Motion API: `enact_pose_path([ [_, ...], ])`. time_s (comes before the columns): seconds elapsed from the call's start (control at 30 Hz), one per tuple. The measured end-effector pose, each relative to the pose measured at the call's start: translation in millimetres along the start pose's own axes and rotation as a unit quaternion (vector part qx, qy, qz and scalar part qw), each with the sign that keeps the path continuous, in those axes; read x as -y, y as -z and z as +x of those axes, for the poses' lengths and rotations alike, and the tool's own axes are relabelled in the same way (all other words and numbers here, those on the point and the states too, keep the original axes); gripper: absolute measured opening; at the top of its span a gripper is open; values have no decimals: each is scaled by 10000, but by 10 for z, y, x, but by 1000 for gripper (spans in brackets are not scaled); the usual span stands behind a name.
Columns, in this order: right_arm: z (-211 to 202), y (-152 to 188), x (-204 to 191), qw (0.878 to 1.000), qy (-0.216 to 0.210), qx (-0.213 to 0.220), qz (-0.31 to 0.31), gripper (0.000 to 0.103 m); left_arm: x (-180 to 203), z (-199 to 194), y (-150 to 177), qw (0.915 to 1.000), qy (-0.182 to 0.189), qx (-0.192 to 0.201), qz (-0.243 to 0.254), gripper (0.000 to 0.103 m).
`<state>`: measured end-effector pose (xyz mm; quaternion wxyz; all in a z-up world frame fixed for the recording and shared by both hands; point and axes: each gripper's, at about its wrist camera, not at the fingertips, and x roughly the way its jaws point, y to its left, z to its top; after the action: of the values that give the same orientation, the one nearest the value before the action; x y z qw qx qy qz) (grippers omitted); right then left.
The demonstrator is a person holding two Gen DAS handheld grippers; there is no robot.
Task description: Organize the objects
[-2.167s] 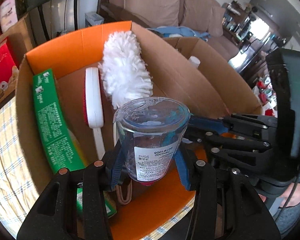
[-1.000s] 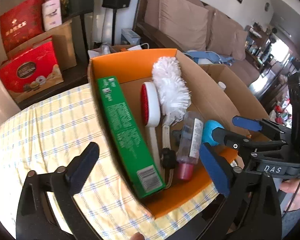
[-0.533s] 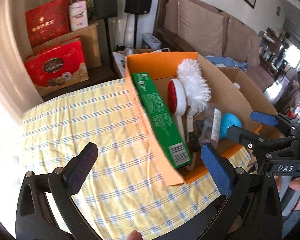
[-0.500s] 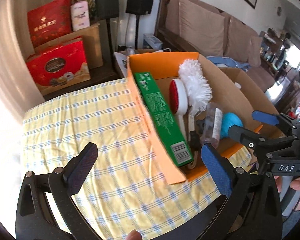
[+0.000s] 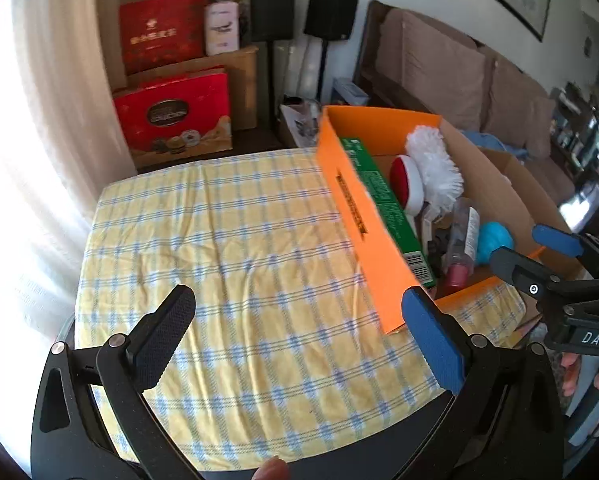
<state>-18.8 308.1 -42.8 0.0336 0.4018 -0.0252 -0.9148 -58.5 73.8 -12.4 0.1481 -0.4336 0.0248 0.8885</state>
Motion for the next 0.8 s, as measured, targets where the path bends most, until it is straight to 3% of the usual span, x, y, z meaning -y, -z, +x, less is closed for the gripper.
enact_pose_path([
  [0.27, -103, 137, -124, 9999, -7, 129, -38, 102, -158, -207, 175, 9994, -137, 186, -270, 103],
  [0.43, -211, 249, -165, 9996, 58, 288, 1, 102, -160, -365, 316, 9981, -456, 343, -251, 103],
  [0.8, -465, 467, -247, 9985, 167, 514, -30, 102, -239, -673, 551, 9938, -776, 631, -488, 103],
])
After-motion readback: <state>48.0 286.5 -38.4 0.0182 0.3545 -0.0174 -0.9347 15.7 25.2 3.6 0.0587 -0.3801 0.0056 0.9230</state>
